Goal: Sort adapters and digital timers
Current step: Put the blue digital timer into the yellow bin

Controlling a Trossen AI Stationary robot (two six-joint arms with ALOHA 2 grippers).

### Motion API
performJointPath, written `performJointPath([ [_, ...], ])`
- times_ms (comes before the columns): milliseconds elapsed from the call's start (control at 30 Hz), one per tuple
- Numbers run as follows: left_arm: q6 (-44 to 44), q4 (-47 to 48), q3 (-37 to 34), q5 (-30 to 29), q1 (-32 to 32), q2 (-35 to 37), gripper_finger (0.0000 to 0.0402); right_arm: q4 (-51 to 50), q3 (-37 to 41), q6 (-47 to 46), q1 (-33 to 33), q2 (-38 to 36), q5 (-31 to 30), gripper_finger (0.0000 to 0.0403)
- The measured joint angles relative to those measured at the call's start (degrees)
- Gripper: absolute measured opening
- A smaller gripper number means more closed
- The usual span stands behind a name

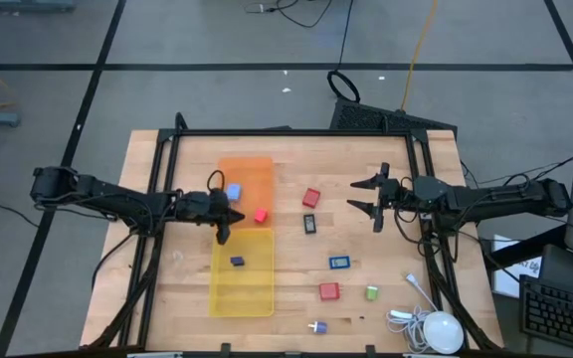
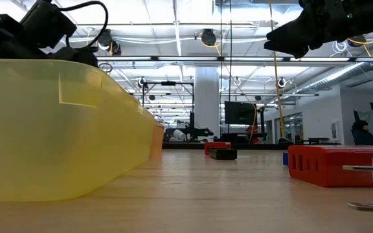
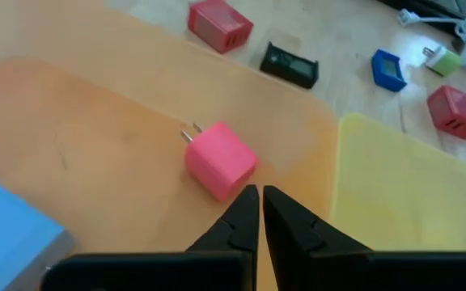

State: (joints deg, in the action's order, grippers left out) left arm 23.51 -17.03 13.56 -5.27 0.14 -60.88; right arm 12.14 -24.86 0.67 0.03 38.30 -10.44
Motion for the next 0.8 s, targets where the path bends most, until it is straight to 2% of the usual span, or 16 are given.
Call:
performJointPath([
  [233,-1.0,-1.2,0.0,-5.2,-0.2,0.0,0.0008,0.0,0.0,0.0,0.0,0.0,0.0,0.0212],
  [367,-0.9,-1.3,0.0,-5.5,-0.2,0.0,0.0003,0.0,0.0,0.2,0.0,0.0,0.0,0.0212],
  [533,-0.9,-1.3,0.0,-5.5,-0.2,0.0,0.0021,1.1,0.0,-1.3,0.5,0.0,1.0,0.0212],
  [667,-0.7,-1.2,0.0,-5.4,-0.2,0.0,0.0035,7.4,0.0,-0.3,5.4,0.2,16.6,0.0212],
  [800,-0.4,-1.3,0.0,-5.3,-0.2,0.0,0.0047,16.7,0.0,1.7,14.6,1.7,24.4,0.0217],
])
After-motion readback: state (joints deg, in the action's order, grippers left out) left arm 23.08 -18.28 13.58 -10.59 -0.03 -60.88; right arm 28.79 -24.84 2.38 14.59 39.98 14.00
